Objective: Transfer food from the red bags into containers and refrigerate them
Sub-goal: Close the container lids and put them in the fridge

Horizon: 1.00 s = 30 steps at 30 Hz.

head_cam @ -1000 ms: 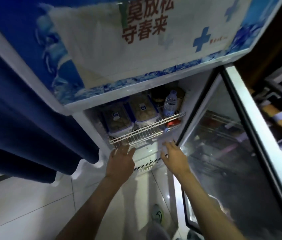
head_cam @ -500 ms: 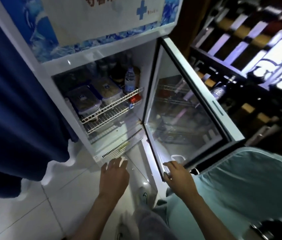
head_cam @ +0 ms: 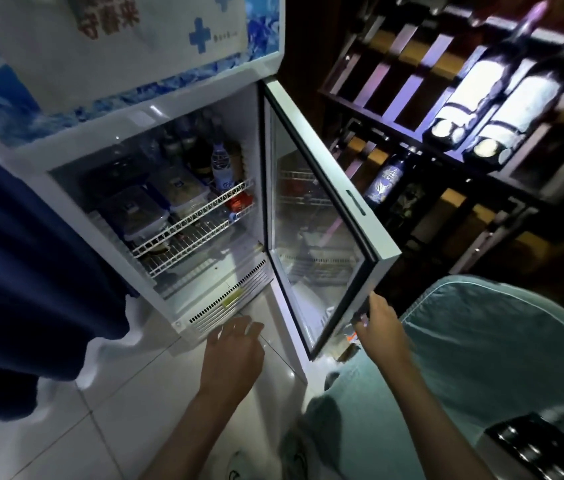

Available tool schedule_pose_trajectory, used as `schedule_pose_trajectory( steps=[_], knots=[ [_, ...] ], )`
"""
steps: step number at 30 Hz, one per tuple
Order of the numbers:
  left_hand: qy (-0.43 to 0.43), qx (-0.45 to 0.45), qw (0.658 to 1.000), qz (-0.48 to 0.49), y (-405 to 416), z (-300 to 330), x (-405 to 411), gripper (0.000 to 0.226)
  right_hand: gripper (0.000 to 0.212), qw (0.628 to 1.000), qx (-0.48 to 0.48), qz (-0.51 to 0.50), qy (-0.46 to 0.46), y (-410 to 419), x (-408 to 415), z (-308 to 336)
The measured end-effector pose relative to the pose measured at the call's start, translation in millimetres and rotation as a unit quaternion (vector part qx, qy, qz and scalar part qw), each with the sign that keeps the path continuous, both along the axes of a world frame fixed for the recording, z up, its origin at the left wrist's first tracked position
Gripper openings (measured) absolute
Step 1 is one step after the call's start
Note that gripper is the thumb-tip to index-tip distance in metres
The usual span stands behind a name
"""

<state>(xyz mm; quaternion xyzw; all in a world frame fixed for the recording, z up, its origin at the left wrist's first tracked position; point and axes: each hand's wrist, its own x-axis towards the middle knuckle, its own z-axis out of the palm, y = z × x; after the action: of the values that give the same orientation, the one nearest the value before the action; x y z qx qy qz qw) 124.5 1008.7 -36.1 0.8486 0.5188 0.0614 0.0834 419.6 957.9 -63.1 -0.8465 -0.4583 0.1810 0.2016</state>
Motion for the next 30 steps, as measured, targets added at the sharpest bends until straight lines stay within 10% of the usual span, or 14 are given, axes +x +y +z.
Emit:
schedule_pose_trajectory(
  steps=[15, 30],
  knots=[
    [-0.245, -0.068, 0.963, 0.093, -15.1, 56.0, 24.9, 0.039, 0.055, 0.950, 0.034, 0.309, 0.033, 27.1, -77.3, -1.3],
    [-0.294, 0.004, 0.893, 0.342, 80.3, 54.7, -95.9, 0.045, 0.053, 0.857, 0.083, 0.508, 0.020, 146.9, -211.5, 30.4]
  ],
)
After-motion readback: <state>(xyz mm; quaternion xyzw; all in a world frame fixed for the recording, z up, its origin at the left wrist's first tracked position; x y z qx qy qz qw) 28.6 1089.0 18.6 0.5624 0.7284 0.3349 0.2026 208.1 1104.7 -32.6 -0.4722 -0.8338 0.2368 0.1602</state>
